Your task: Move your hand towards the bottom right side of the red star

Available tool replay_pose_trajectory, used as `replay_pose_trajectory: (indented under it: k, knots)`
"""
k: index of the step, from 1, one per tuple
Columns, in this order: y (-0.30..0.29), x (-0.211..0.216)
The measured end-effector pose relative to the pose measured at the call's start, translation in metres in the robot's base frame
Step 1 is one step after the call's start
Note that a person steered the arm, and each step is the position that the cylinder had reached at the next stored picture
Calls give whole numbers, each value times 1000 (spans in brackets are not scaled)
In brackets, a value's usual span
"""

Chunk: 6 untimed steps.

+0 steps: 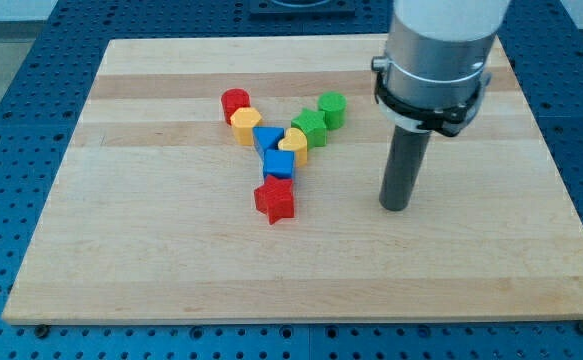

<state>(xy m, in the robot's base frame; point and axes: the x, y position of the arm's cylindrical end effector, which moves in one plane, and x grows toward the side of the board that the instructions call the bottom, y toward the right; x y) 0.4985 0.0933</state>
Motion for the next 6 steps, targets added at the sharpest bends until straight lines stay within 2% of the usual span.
replay_pose_trajectory:
  k: [3,6]
  knots:
    - [-8,17]
    - [-54,37]
